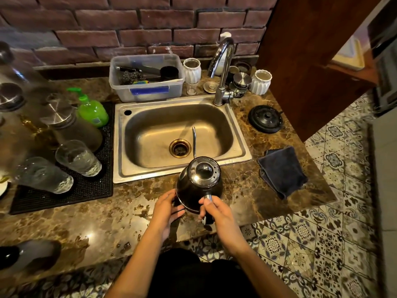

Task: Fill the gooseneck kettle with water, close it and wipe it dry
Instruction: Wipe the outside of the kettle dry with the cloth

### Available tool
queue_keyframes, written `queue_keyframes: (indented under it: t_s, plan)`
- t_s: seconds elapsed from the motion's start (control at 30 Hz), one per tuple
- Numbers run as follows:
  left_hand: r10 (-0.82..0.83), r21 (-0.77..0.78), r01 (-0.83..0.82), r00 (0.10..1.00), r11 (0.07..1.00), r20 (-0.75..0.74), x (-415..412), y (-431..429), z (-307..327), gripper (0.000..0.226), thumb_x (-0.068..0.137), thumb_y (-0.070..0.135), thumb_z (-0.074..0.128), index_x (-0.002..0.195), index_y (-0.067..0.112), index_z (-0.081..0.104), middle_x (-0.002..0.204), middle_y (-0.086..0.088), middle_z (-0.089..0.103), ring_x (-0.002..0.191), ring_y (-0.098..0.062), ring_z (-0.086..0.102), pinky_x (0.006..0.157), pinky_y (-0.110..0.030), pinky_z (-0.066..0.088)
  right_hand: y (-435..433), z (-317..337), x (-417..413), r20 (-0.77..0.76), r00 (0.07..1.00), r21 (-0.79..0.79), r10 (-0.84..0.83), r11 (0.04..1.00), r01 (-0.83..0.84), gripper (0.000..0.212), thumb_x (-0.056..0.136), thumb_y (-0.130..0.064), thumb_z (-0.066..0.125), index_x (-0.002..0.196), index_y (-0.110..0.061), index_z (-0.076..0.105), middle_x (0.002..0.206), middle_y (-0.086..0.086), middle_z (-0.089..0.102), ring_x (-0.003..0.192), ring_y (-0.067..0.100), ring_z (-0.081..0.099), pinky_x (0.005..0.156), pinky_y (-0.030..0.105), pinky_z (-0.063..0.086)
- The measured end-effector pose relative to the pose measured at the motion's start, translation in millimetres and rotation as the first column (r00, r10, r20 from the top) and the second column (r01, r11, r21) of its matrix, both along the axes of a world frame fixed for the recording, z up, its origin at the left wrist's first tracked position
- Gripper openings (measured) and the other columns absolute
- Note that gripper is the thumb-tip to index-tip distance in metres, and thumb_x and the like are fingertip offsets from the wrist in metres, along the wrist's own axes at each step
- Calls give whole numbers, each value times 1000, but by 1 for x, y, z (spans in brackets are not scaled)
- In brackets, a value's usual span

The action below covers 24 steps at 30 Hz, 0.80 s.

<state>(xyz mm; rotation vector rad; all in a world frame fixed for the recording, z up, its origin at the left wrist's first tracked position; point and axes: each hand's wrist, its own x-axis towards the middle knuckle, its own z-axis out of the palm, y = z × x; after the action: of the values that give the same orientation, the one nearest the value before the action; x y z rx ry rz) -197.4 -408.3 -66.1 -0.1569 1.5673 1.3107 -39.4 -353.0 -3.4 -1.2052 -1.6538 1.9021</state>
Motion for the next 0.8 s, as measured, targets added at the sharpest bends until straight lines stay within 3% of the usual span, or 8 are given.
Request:
queue_keyframes:
  t_s: [0.17,0.3,0.4,0.57,0.67,0.8]
  plan:
    - [48,23,-48,999,999,1,19,9,6,28,107,24,45,124,18,66,126,-8,71,116,-40,67,86,-41,58,17,8,14,-53,999,-19,-7,1000,6,55,87,-55,51,90,-2,63,78,3,62,93,22,61,102,40,41]
    - [83,60,-82,997,995,-1,36,26,19,24,107,21,45,113,22,68,119,-5,71,104,-34,69,78,-37,57,35,21,28,-71,997,-1,7,1000,-7,52,86,-53,54,89,-2,62,76,4,61,83,19,58,91,40,44]
    - [78,86,-77,997,993,-8,48,41,27,23,107,24,48,117,24,68,124,-5,71,106,-33,69,83,-39,57,53,30,39,-98,995,7,16,1000,-15,49,88,-49,56,89,0,62,75,5,61,80,19,58,86,42,44]
    - [50,122,-47,999,991,-17,62,69,42,24,107,24,48,119,25,68,125,-1,69,113,-35,67,102,-49,54,83,43,58,-153,988,33,8,999,-3,49,90,-42,55,93,6,61,73,1,62,76,14,59,77,27,46]
    - [40,136,-38,999,990,-19,71,89,50,29,107,24,48,128,21,66,127,-4,69,113,-34,67,99,-47,55,99,51,68,-167,986,43,-8,999,15,42,94,-36,54,92,5,61,73,1,61,74,12,58,74,25,45]
    - [13,159,-9,1000,987,-24,81,117,57,30,106,24,48,128,21,68,126,-5,70,112,-35,66,92,-44,56,124,64,79,-190,980,60,-52,996,64,46,91,-42,55,89,3,61,72,3,59,74,15,56,78,34,43]
